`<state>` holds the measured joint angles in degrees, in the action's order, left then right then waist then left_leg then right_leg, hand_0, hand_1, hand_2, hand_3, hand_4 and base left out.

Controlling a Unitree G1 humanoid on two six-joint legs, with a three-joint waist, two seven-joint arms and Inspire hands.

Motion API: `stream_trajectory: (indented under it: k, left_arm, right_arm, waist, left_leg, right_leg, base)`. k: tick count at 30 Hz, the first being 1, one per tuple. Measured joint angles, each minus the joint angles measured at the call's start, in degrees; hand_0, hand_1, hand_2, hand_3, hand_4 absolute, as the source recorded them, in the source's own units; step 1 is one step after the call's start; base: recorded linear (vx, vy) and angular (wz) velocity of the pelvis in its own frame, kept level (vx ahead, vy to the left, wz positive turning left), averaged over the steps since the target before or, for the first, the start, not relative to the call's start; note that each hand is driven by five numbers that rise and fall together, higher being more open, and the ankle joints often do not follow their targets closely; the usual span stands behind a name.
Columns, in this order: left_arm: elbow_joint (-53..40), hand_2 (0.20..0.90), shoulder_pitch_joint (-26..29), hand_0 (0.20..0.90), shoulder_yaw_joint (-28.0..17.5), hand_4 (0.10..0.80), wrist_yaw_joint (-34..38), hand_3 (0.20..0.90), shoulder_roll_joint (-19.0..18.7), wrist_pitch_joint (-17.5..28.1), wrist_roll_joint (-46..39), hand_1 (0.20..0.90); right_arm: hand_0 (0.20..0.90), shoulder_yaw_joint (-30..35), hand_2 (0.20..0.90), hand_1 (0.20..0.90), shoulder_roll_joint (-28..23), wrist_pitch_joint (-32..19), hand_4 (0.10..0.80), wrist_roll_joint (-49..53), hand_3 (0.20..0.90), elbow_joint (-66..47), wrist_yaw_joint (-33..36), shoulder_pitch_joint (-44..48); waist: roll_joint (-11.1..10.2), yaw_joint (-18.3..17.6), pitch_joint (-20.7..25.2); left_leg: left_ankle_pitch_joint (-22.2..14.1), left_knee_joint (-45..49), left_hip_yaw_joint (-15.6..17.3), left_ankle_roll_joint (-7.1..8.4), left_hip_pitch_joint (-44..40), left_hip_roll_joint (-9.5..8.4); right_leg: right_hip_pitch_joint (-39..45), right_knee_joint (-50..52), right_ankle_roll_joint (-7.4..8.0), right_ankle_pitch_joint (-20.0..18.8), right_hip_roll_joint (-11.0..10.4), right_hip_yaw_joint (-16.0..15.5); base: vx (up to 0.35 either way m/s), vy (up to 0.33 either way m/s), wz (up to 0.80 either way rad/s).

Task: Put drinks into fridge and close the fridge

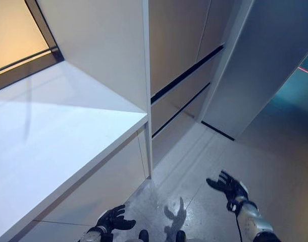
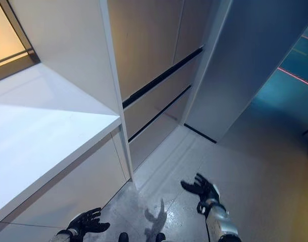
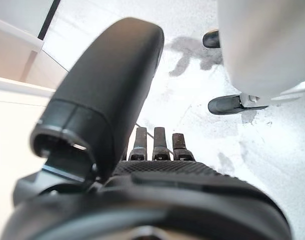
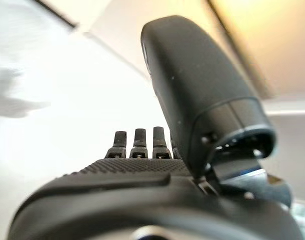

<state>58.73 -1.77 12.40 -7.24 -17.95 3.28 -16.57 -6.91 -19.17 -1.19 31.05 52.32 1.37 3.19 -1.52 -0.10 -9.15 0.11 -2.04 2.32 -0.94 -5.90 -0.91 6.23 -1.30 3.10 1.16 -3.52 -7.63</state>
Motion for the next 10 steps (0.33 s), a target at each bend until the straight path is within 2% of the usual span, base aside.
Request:
stream_trajectory:
  k: [6,10]
  left_arm:
    - [5.8,0.900,-1.8,0.900,0.0,0.800,0.2,0.900,3.0,2.0,0.5,0.900]
    - [7.7,0.900,-2.2,0.900,0.0,0.800,0.3,0.900,4.0,4.8,0.7,0.900]
  right_arm:
    - [0.900,-0.2,0.900,0.900,5.0,-1.8,0.800,-10.9,0.900,12.2,0.6,-6.1]
    - [0.900,0.0,0.900,0.900,5.6,-2.9,0.800,-11.7,0.900,14.8,1.1,-7.3]
  waist:
    - [1.7,-0.1,1.4]
    - [2.2,-0.3,1.8]
  left_leg:
    - [0.0,0.0,-0.3,0.03,-0.1,-0.04]
    - [0.0,0.0,-0.5,0.07,-0.1,0.06]
  right_leg:
    - [0.4,0.0,0.02,0.1,0.0,0.0]
    - [0.4,0.2,0.17,0.2,0.0,0.1]
  base:
    - [0.030,0.018,0.01]
    - [0.000,0.000,0.00]
